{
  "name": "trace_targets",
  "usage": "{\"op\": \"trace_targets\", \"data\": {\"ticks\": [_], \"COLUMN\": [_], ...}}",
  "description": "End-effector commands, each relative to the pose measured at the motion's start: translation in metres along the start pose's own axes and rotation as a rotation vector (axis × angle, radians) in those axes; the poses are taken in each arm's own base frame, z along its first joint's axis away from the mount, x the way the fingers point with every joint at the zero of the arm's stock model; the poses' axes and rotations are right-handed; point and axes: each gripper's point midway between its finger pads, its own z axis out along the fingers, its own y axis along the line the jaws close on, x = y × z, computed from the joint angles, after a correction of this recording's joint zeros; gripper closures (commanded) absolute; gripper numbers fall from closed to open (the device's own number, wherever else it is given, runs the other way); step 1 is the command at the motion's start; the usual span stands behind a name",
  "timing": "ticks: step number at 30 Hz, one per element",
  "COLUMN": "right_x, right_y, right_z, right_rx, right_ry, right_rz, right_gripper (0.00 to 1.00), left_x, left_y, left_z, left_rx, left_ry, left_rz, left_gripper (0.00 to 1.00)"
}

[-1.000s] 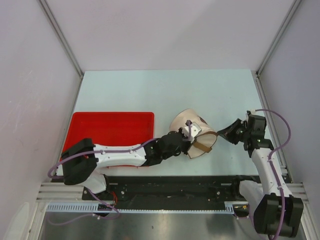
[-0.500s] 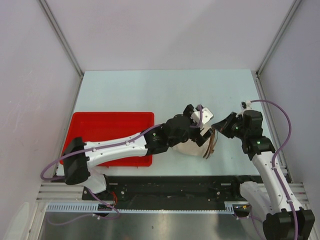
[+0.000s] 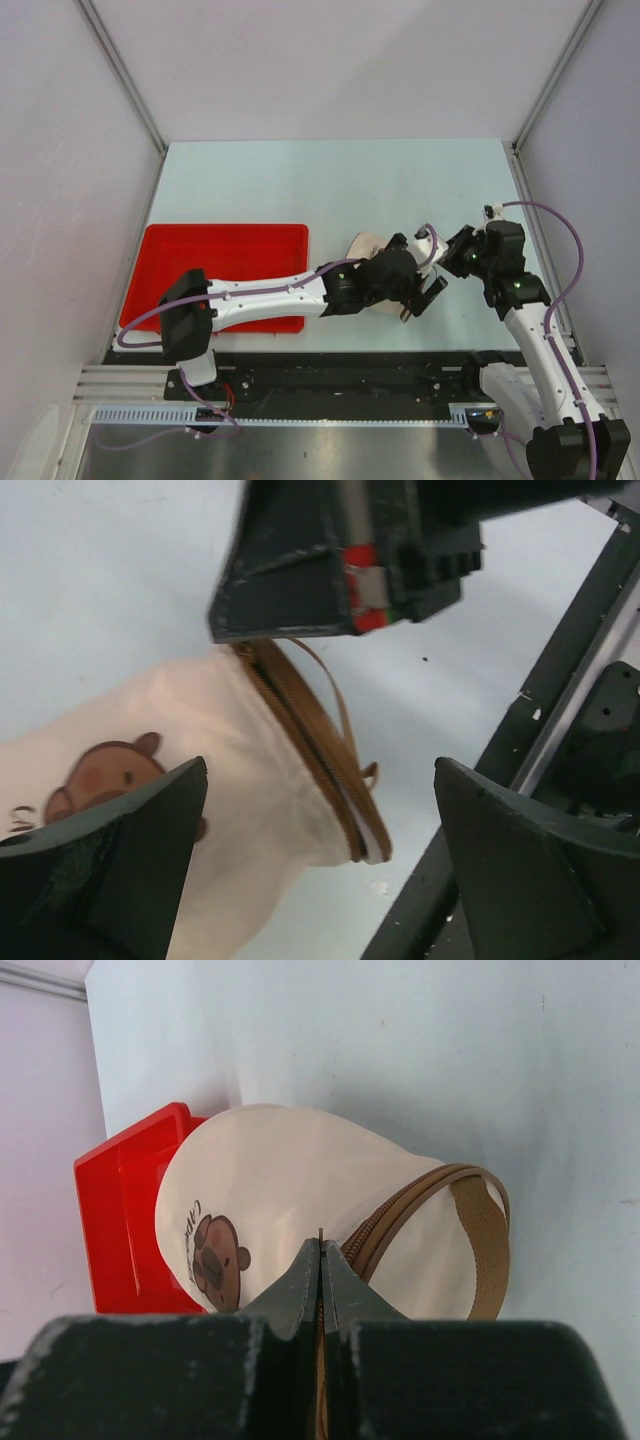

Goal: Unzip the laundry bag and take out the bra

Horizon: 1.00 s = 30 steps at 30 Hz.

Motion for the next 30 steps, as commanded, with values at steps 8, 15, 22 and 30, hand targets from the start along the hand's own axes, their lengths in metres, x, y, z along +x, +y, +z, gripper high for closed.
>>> {"op": "trace_targets", "data": {"ticks": [8,15,22,30], "right_x": [-0.013,-0.027,-0.045,-0.02], "right_y": [0.022,0.0,-0.043,-0.076], "right_z": [-0.01,-0.014,-0.002,0.03], "right_rx": [-0.058,0.004,0.117,0.113], "right_ry": [-0.038,-0.071,-0.114,-0.009], "right_rz": [-0.018,-0.004,0.043,0.155], "right_gripper": [1.0,1.0,1.0,1.0], "left_x": [-0.017,-0.024,-0.042,-0.078], "left_y": [0.006,0.014,0.029,0.067], "left_z": [0.023,0.024,-0.016,-0.072], "left_rx": [-0.188,-0.218,-0.177,-0.231], "left_ry": [-0.038,-0.051,-0.168,-0.365], "left_rz": [-0.032,0.021,-0.027,-0.132], "left_gripper": [0.21,1.0,1.0,1.0]}}
